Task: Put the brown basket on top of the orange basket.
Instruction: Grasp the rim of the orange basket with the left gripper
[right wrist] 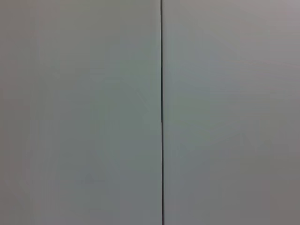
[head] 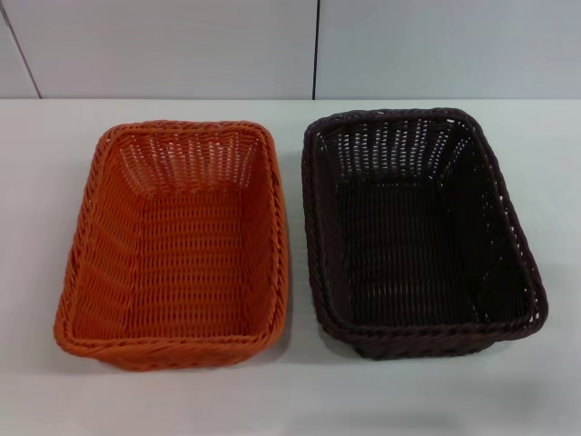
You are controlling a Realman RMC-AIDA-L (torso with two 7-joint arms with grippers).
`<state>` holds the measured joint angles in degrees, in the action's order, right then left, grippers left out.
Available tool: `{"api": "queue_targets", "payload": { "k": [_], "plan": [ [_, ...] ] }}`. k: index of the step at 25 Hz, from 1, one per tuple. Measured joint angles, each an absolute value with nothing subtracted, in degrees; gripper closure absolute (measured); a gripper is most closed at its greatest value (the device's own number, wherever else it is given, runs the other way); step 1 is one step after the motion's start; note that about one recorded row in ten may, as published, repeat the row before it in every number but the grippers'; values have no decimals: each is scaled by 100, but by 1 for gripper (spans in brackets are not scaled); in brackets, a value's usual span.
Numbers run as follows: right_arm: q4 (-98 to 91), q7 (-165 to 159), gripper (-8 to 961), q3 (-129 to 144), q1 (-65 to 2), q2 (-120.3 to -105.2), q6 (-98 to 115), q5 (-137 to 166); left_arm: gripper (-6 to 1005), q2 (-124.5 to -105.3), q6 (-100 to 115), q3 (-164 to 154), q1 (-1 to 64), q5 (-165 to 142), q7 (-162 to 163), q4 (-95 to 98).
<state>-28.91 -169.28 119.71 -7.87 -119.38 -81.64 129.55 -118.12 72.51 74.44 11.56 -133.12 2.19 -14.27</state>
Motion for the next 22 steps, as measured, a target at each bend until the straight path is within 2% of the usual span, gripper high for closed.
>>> {"api": "queue_targets", "payload": {
  "k": [12,14,15,16,17,19,20,21,22],
  "plan": [
    [-2886,-16928,304,11971,-810,-11935,-8125,12955,203,-11807,7206,7426,1170,-13317,249,-1471],
    [-2885,-16928,304,11971,-822,-11935,-8123,12955,203,-11515,6247,7402,1084,-13604,276,-2204],
    [-2886,-16928,304,11971,-831,-11935,-8120,12955,203,-11515,6247,7402,1084,-13604,276,-2204],
    [-2886,-16928,304,11971,-831,-11935,-8120,12955,203,-11424,5990,7409,1040,-13710,278,-2426],
    [-2887,-16928,304,11971,-835,-11935,-8121,12955,203,-11090,4860,7468,827,-14020,286,-3387],
    [-2887,-16928,304,11970,-840,-11935,-8120,12955,203,-10803,3641,7601,648,-14223,288,-4363],
    [-2888,-16927,304,11971,-842,-11936,-8120,12956,202,-10803,3641,7601,648,-14223,288,-4363],
    [-2888,-16927,304,11971,-842,-11936,-8120,12956,202,-10615,2323,7857,507,-14394,282,-5296],
    [-2887,-16928,304,11970,-842,-11935,-8120,12956,202,-10558,1532,8085,421,-14528,253,-5842]
  ]
}}
